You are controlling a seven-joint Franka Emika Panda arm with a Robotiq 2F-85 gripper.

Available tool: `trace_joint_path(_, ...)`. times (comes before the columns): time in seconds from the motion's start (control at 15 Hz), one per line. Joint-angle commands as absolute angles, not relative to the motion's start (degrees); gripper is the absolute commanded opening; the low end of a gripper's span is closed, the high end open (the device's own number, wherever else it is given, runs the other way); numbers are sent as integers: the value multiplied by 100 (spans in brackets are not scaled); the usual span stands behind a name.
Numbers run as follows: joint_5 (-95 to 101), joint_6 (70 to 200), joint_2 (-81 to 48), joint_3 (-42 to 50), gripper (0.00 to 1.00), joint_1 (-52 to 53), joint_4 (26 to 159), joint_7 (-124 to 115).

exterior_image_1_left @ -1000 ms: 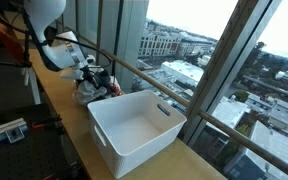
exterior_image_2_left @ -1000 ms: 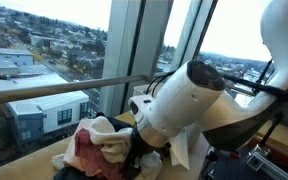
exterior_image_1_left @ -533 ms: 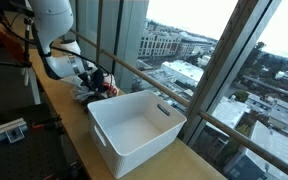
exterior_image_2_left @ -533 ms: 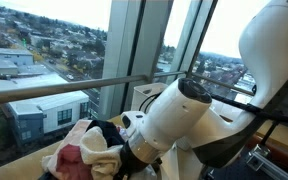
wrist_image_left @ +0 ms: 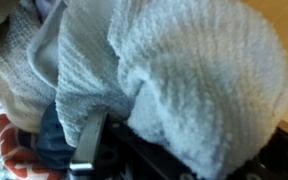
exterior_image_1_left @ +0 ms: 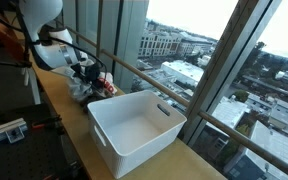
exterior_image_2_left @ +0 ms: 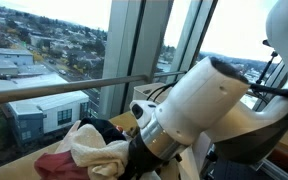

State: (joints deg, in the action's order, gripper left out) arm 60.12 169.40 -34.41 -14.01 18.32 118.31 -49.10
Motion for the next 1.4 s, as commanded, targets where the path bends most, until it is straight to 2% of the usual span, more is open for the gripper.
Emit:
trace_joint_path(0.0, 5784, 16489, -2160, -1744, 1, 1854, 12592, -5004)
trace_joint_path(0.4, 4728, 15859, -414, -2287, 0, 1611, 13282, -4566)
trace_joint_path(0.8, 3770, 15325, 1496, -1988, 0, 1651, 14097, -4341)
trace_joint_path(1.33, 3007, 13571, 3942, -1609, 0, 1026, 14818, -3628)
